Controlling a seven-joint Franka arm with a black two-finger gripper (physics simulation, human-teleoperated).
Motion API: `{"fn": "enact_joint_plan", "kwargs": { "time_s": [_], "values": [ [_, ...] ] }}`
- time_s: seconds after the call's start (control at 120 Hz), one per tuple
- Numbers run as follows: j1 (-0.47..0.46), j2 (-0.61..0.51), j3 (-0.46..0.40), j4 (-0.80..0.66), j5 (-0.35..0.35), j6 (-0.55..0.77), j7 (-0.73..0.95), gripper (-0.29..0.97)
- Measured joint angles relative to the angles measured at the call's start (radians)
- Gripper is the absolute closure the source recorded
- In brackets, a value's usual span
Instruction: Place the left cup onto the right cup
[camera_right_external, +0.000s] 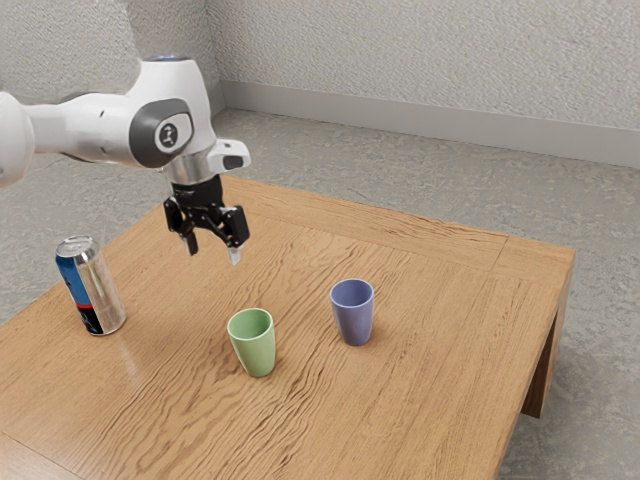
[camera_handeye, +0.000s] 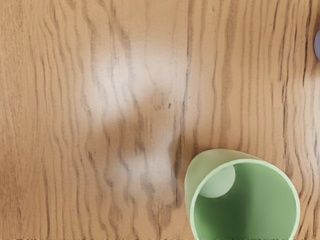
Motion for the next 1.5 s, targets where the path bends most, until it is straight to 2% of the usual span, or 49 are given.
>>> {"fn": "enact_joint_plan", "kwargs": {
  "time_s": [0.25, 0.742, 0.933, 1.5],
  "values": [
    [-0.028, -0.025, -0.001, -0.104, 0.001, 0.066, 0.001, 0.03],
    [-0.029, 0.039, -0.002, -0.175, -0.014, 0.186, -0.001, 0.03],
    [-0.029, 0.03, -0.002, -0.223, -0.032, 0.228, -0.005, 0.03],
    [-0.033, 0.098, -0.003, -0.224, -0.058, 0.277, -0.013, 0.04]
  ]
}}
